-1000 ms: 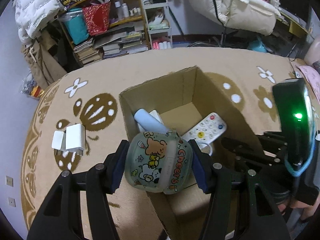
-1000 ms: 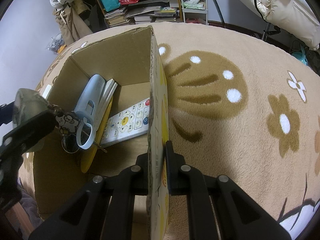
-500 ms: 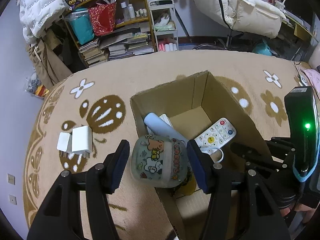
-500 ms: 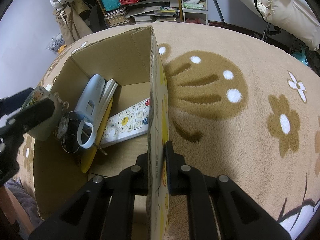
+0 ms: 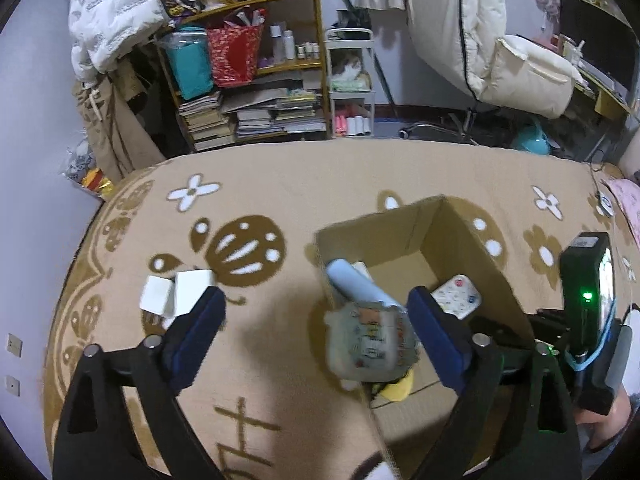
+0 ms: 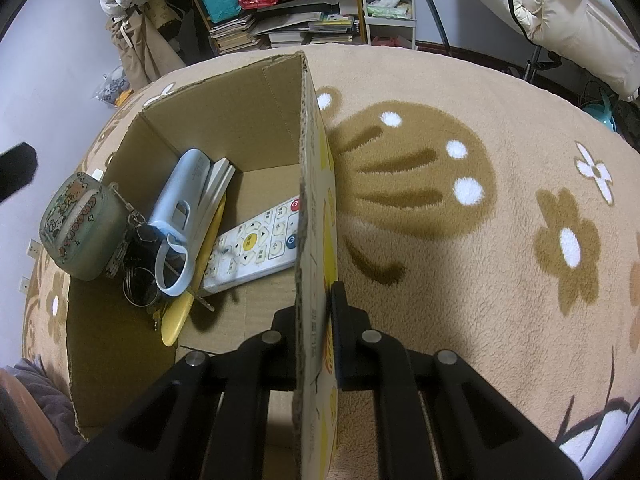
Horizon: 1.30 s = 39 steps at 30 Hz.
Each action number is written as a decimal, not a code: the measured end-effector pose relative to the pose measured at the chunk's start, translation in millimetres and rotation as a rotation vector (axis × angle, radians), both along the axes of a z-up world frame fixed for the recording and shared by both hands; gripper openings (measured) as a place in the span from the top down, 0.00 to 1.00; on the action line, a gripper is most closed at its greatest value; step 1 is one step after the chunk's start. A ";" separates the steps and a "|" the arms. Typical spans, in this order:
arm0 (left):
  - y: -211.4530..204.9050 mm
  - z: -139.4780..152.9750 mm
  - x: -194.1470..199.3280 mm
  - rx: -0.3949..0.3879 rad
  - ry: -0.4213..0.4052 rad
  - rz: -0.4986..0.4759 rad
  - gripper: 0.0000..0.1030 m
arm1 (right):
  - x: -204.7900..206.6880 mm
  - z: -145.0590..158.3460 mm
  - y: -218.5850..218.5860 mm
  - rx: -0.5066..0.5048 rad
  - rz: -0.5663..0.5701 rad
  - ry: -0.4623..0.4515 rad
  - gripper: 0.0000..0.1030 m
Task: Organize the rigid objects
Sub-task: 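Open the left tool and move it over the white chargers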
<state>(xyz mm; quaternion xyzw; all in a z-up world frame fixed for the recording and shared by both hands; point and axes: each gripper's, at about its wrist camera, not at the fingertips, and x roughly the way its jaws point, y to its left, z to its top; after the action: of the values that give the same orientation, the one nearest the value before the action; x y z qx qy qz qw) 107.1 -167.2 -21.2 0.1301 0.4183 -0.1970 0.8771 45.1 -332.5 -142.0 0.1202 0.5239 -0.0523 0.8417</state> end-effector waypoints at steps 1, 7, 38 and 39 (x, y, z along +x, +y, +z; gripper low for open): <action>6.3 1.0 3.6 -0.006 0.000 0.016 0.05 | 0.0 0.0 -0.1 0.000 0.000 0.000 0.90; 44.8 -2.4 28.2 -0.014 0.005 0.127 0.04 | 0.0 0.0 -0.1 -0.001 0.000 0.000 0.90; 168.0 -137.6 160.3 0.151 0.161 0.500 0.03 | -0.3 -0.1 -0.5 -0.003 0.002 0.000 0.90; 170.3 -140.1 161.3 0.141 0.171 0.501 0.03 | -0.2 -0.1 -0.5 -0.003 0.002 0.000 0.90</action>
<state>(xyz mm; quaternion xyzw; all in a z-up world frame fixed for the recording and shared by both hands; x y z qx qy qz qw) 268.5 3.0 -161.2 0.0661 0.5228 0.0457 0.8487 44.9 -333.0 -142.1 0.1182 0.5239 -0.0523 0.8419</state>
